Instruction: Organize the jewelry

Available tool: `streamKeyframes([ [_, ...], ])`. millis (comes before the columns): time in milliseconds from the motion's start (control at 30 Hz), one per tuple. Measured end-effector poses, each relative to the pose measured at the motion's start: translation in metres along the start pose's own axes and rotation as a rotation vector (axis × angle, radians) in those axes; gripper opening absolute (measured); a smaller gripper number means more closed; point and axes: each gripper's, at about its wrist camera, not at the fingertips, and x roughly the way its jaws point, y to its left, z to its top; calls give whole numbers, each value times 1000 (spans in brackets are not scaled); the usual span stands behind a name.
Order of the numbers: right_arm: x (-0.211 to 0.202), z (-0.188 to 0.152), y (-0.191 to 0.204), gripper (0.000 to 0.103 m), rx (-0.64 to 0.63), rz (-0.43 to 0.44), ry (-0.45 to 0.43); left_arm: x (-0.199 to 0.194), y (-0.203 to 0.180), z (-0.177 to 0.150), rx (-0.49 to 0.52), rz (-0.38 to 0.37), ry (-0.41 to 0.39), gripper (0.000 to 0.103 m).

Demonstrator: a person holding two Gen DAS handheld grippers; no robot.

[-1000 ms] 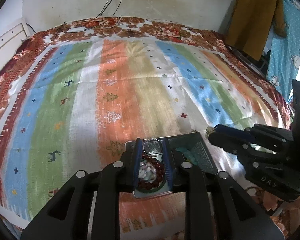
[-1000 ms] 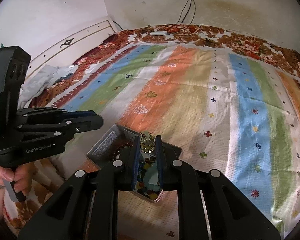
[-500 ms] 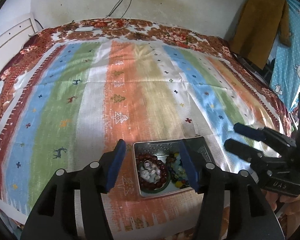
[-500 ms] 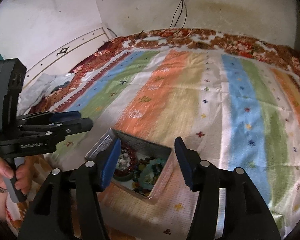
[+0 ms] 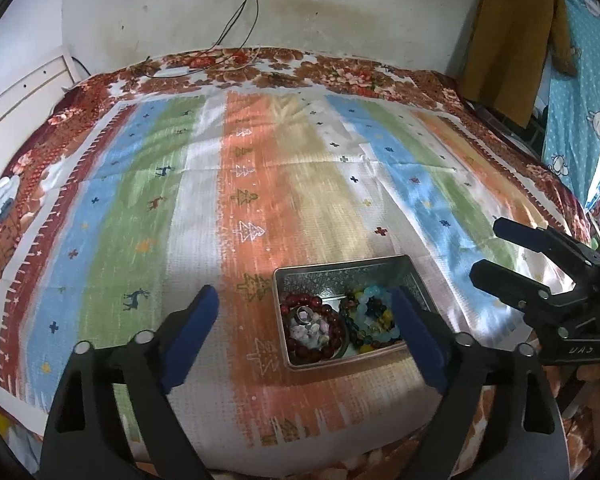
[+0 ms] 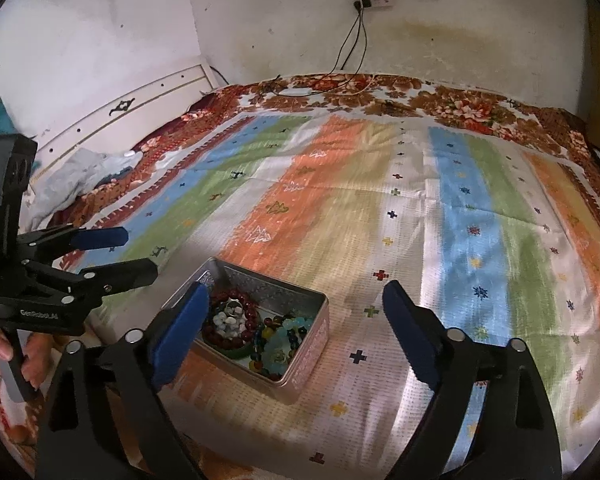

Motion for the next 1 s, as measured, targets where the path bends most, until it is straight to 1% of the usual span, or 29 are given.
streamKeyframes([
  [33,-1,-1,-1,95,2,-2,-1,0,-1,-1,4,-1,-1,95],
  [100,-2,-2,-2,97,1,-12,-2,-2,-4,-3,19,-2,-8,97],
  [200,-3,-6,-2,98,-3,-13,5,-8,-9,-6,42,32,-36,97],
  [467,-10,-12,-3,98,8,-2,-10,-19,-20,-16,84,51,-77,97],
  [833,-23,-21,3,98,-11,29,-31,-23,-22,-23,65,36,-83,97],
  [1000,-23,-22,2,98,-8,32,-32,-24,-25,-24,72,50,-87,97],
])
